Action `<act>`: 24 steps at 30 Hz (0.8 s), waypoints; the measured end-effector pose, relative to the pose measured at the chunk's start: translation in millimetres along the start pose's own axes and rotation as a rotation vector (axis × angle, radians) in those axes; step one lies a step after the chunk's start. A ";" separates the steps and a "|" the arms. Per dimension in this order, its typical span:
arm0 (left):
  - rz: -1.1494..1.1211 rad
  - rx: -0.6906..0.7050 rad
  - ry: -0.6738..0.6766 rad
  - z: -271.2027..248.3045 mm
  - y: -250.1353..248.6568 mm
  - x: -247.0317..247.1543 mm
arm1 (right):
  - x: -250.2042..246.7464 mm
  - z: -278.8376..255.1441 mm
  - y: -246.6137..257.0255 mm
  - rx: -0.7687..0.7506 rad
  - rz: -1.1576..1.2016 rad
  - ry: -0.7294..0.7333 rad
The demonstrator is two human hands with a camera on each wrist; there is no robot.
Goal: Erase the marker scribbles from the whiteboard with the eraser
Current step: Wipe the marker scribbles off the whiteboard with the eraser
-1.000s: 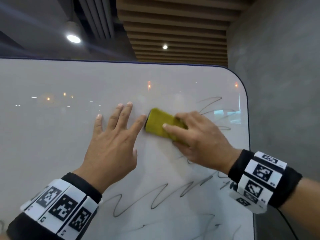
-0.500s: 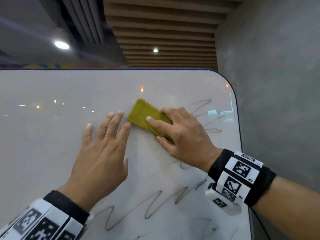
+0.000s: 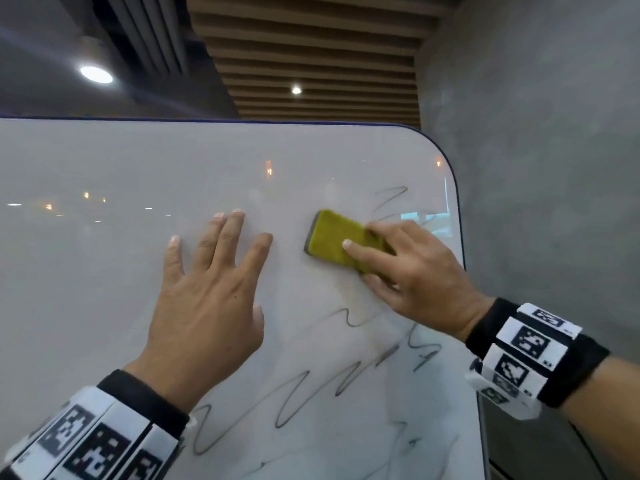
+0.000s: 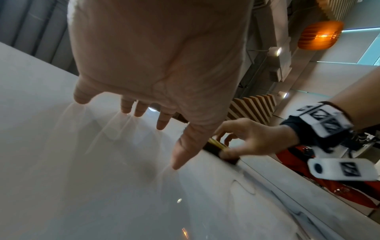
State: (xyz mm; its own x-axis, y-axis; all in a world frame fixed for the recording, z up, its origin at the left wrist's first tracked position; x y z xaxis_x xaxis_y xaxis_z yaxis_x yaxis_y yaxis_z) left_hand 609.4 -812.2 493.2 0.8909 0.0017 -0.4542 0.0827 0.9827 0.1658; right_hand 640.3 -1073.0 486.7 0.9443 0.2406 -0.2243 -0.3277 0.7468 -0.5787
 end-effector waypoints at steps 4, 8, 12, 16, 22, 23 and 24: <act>0.007 -0.005 0.010 1.4 -9.0 3.1 | -13.6 2.3 -48.2 0.443 0.017 -0.122; 0.007 -0.009 0.012 2.1 -9.6 4.9 | -4.0 -3.7 -3.0 0.265 0.006 -0.080; -0.001 -0.006 0.001 1.7 -9.4 5.9 | 3.8 -19.7 21.4 -0.040 0.027 0.061; 0.003 -0.004 0.006 1.0 -7.7 6.2 | -10.2 -20.7 -35.5 0.363 0.039 -0.108; 0.005 -0.007 0.005 1.0 -8.4 7.9 | -8.2 -15.6 -21.9 0.499 0.025 -0.110; 0.004 -0.006 -0.002 1.1 -8.8 8.4 | -5.0 -15.6 -6.9 0.378 0.017 -0.087; 0.000 -0.007 -0.009 1.2 -9.2 8.8 | -1.3 -17.5 6.5 0.244 0.005 -0.048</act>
State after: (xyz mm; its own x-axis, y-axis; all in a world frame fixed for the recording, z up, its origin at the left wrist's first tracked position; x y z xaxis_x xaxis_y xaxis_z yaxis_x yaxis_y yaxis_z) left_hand 617.0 -821.5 488.7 0.8951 0.0004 -0.4459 0.0793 0.9839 0.1601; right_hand 636.5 -1079.2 469.5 0.9449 0.2695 -0.1859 -0.3214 0.8716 -0.3700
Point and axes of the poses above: each hand's wrist, its own z-axis towards the middle knuckle, its own x-axis out of the palm, y = z × x, the point moved 3 cm from there along z, towards the middle knuckle, and after that the axes turned 10 degrees about -x, right-handed, at the moved point
